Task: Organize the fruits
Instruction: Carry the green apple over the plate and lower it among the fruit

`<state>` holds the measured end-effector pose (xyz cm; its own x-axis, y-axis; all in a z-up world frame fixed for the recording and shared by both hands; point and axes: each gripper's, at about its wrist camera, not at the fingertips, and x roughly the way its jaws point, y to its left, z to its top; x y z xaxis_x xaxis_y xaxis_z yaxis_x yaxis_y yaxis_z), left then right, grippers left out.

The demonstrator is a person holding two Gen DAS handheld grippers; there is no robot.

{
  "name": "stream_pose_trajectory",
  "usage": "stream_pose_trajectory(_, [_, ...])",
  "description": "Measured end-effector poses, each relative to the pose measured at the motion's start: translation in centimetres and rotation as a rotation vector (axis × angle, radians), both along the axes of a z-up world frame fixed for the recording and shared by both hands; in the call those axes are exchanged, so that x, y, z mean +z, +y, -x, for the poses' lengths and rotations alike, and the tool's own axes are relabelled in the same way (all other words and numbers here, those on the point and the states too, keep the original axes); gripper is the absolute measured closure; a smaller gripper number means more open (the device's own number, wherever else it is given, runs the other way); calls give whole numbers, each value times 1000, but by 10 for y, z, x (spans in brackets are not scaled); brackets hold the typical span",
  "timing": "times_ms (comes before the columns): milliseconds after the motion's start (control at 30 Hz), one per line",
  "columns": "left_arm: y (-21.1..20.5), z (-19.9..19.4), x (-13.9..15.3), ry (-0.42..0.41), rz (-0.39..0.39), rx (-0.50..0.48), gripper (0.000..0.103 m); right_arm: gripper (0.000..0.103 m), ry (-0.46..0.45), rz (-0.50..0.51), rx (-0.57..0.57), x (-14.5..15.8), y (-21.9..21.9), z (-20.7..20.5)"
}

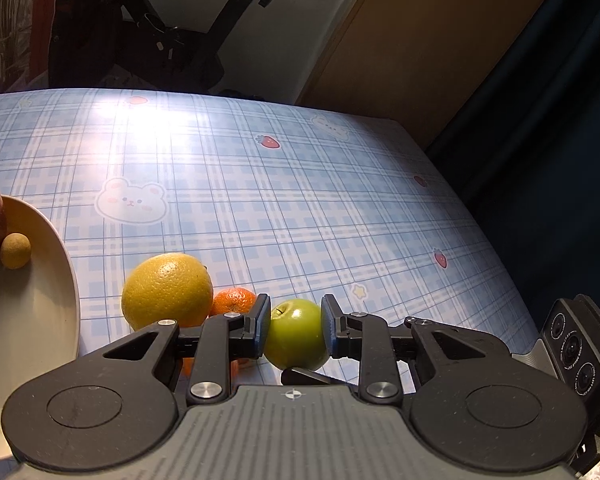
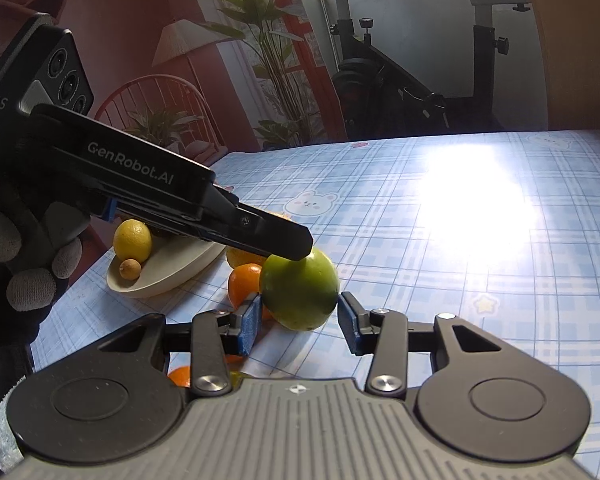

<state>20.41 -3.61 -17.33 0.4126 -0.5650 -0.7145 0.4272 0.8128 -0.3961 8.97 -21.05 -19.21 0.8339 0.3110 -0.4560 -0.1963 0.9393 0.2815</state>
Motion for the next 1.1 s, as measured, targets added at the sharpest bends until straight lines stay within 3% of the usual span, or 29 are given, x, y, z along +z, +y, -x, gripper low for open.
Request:
stream_pose_trajectory(200, [42,-6,25,-42,62,73,74,58,-24,52,75,34,30,-27])
stream_pose_trajectory(400, [98,-10,39,-79,50,167,74,58,-11,80,189,50,79,-72])
stream_pose_trajectory(733, [180,-33,12,-19,9,355,74,58,98,130,325,24,154,-148])
stream_pose_trajectory(967, [197,-45,5,-8,-80,384,74,59,142,178,348,6,187,-174])
stream_pose_trajectory(1100, [201,-47,3,-8,-78,383,74,58,142,194,346,4,191,-173])
